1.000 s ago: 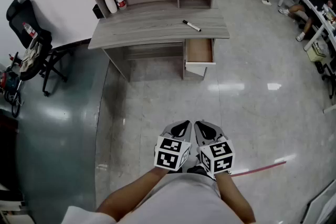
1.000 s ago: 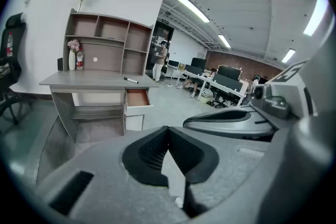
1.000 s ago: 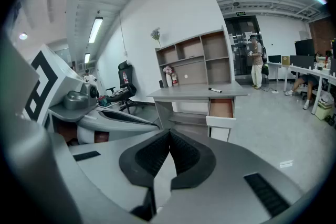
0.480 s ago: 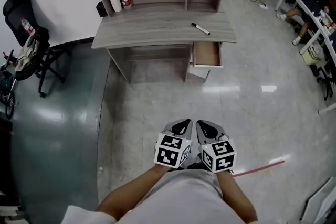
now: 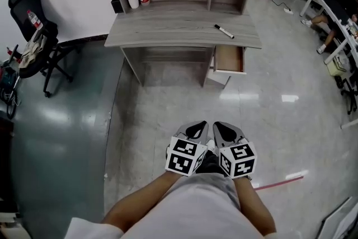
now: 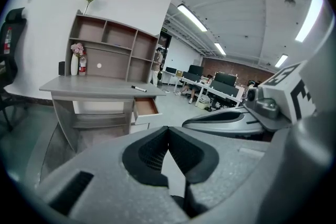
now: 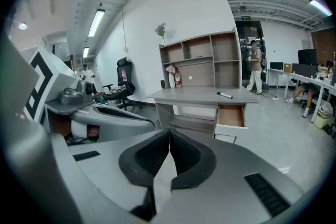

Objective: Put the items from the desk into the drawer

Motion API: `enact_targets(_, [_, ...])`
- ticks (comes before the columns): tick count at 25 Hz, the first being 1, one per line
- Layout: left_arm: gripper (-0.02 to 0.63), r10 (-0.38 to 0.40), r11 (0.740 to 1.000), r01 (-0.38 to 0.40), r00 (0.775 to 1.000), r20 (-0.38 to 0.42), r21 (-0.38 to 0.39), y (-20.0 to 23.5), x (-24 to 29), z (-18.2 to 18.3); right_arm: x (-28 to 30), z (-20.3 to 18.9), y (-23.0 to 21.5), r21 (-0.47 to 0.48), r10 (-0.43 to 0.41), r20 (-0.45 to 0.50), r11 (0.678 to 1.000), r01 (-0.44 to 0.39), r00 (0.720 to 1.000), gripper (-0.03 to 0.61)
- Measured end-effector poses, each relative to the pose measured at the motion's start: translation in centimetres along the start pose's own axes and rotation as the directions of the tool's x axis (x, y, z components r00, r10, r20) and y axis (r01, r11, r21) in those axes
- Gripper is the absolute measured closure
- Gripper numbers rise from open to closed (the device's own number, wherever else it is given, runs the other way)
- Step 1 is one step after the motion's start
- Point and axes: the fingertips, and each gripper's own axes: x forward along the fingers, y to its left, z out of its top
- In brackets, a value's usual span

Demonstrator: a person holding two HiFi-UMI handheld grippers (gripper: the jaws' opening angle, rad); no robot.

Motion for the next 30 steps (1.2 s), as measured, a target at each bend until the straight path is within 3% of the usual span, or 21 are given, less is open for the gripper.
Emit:
enact_targets(9, [0.611,-0.014,0.997,0.015,1.000,-0.020,0.079,0.5,3.8,1.7,2.4,1.1,-3.2,0.007,0.005,0.015,1.000,-0.005,1.000,0.575])
enact_targets(16, [0.611,-0.032,0.992,0.038,0.998,-0.057,0.116,0.9,9.6,4.5,5.0,2.7,-8.5,0.033,0.015,0.012,0.999,-0.015,1.000,0.575])
enact_targets(23, [0.609,-0.051,0.990,0.053,0.999,-0.017,0.133,1.3,14.7,8.3,7.5,4.5,-14.0,0.053,0.036,0.007,0.998,-0.036,0.999,0.575])
enact_targets(30, [0.607,-0.074,0.982,0.084,0.995,-0.063,0.169,1.0,19.7,10.6,9.5,6.0,-18.9,0.080,0.057,0.010,0.995,-0.058,0.998,0.575])
